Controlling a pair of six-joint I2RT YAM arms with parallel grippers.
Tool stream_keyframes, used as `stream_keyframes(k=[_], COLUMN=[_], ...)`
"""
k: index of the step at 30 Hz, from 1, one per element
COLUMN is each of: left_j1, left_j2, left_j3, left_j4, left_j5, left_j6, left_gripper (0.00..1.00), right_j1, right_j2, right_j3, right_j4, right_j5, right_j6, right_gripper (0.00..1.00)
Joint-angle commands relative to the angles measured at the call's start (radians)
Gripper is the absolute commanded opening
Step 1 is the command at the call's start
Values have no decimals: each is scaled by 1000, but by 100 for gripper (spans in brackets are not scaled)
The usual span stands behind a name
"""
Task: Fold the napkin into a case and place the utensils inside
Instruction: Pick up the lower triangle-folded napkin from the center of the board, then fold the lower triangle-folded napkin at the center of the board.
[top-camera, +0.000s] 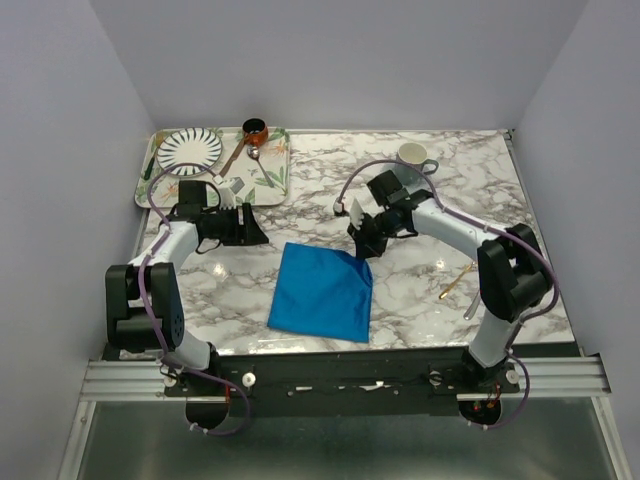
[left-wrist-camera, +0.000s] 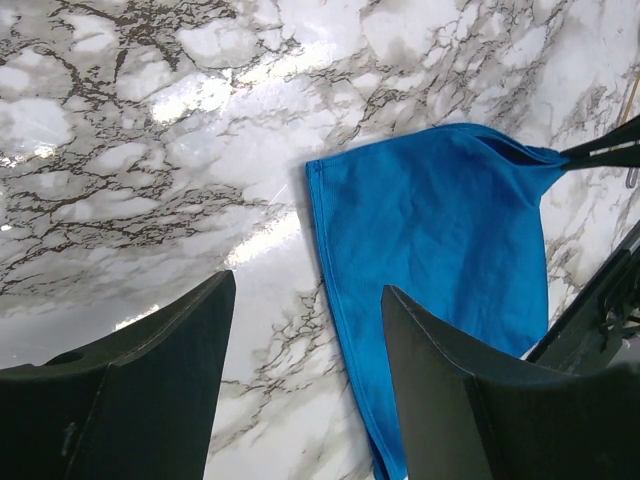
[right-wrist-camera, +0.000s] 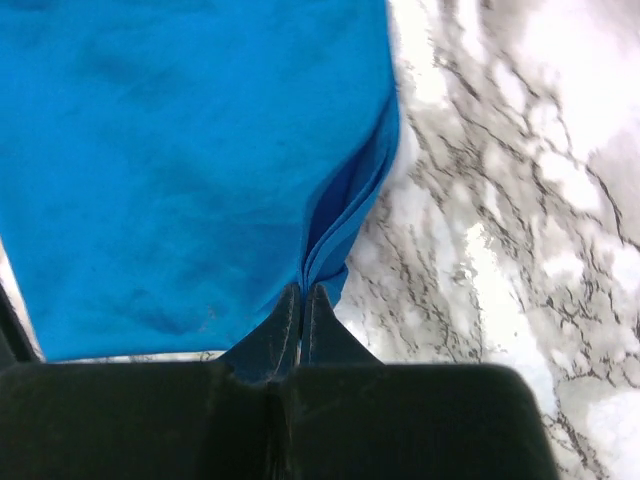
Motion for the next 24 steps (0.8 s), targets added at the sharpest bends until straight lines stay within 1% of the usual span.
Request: stream_keyframes(k=[1,6,7,9,10,12,13,14,15,16,17,18,19,20,21,24], left_j1=[15,20,20,20,20,20,20,20,20,20,20,20,19,15,14,-7], left_j2=[15,4,-2,-10,-11,-10,-10,-8,-2,2,7,18,22,27,33,45], left_j3=[-3,-10,-8,4,13,46,56,78,87,99,127,139,153,177,185,214], left_j4=[26,37,32,11,-2,-31,-55,-67,-80,-112,-130,-155,-217,-247,-273,-351], left_j5=[-11,34,38,49,54,63,67,69,75,87,101,116,132,152,155,149], left_j6=[-24,19,59,125,163,279,315,386,424,456,496,586,649,700,788,899], left_gripper=[70,68,68,68,67,67,66,65,64,64,63,60,59,58,57,53], right_j1=[99,185,192,217,225,249,255,261,277,284,289,295,298,300,301,300], right_j2=[-105,-190,-205,-254,-271,-307,-316,-326,-345,-353,-357,-362,-362,-362,-359,-339], right_j3=[-113,-227,-243,-304,-328,-400,-426,-453,-506,-529,-552,-569,-603,-618,-631,-664], right_j4=[98,222,234,271,276,292,302,315,340,352,361,375,381,386,403,430], right_j5=[104,130,125,109,102,98,98,99,101,102,102,102,104,112,119,142], right_j6=[-211,-375,-432,-487,-554,-628,-702,-737,-774,-837,-866,-894,-940,-964,-984,-1027], right_gripper=[1,1,1,1,1,1,1,1,1,1,1,1,1,1,1,1])
